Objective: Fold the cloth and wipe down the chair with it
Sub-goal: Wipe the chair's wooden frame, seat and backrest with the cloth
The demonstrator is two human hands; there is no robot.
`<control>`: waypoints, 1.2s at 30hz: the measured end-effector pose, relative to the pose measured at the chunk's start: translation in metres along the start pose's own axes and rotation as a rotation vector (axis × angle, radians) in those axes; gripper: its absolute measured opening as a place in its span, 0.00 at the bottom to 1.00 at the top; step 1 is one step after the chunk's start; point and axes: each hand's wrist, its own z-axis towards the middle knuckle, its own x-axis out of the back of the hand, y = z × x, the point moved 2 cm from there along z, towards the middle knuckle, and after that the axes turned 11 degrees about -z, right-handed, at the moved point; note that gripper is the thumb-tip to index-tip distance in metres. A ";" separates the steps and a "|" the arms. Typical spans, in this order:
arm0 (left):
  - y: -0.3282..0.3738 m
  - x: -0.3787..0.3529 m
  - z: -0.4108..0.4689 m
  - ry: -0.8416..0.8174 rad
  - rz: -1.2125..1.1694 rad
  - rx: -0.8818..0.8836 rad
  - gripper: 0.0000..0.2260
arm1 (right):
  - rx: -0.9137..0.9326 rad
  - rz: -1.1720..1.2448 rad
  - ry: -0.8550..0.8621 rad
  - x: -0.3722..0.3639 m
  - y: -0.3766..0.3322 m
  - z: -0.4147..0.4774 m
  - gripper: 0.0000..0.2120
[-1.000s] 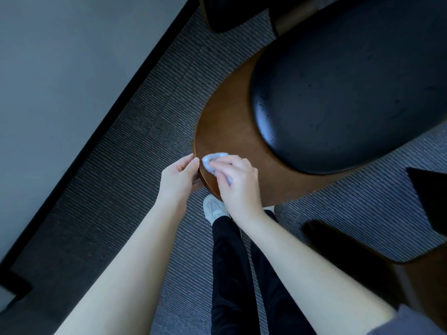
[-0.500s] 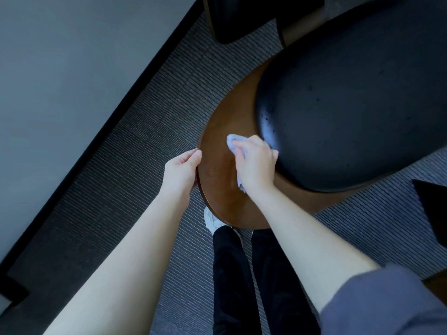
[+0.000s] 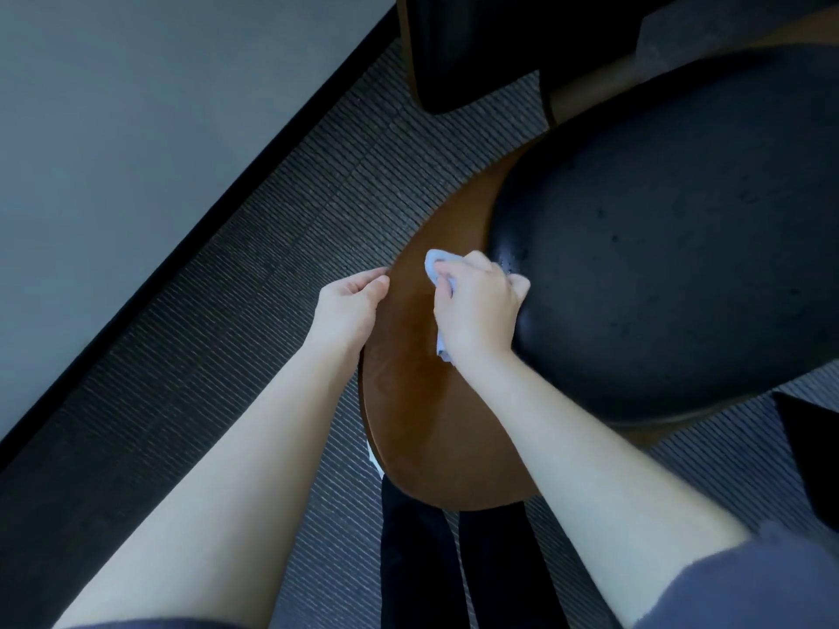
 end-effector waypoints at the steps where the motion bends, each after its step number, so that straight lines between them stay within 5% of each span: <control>1: 0.001 -0.003 0.002 0.002 0.017 -0.013 0.12 | 0.028 -0.028 0.001 0.001 0.002 -0.002 0.08; 9: 0.006 -0.008 0.017 -0.049 0.323 -0.220 0.13 | -0.026 -0.266 -0.027 -0.013 0.002 0.110 0.06; 16: 0.001 -0.008 0.019 -0.037 0.293 -0.258 0.13 | 0.018 -0.226 -0.091 -0.013 0.016 0.155 0.10; 25: -0.001 -0.009 0.020 -0.025 0.285 -0.256 0.13 | 0.518 -0.397 -0.742 0.022 0.036 0.182 0.23; 30: -0.002 -0.009 0.022 -0.023 0.287 -0.251 0.13 | 0.643 -0.659 -0.371 0.012 0.026 0.189 0.22; 36: 0.000 -0.009 0.019 -0.014 0.279 -0.253 0.13 | 0.428 -0.681 -0.274 0.005 0.022 0.188 0.08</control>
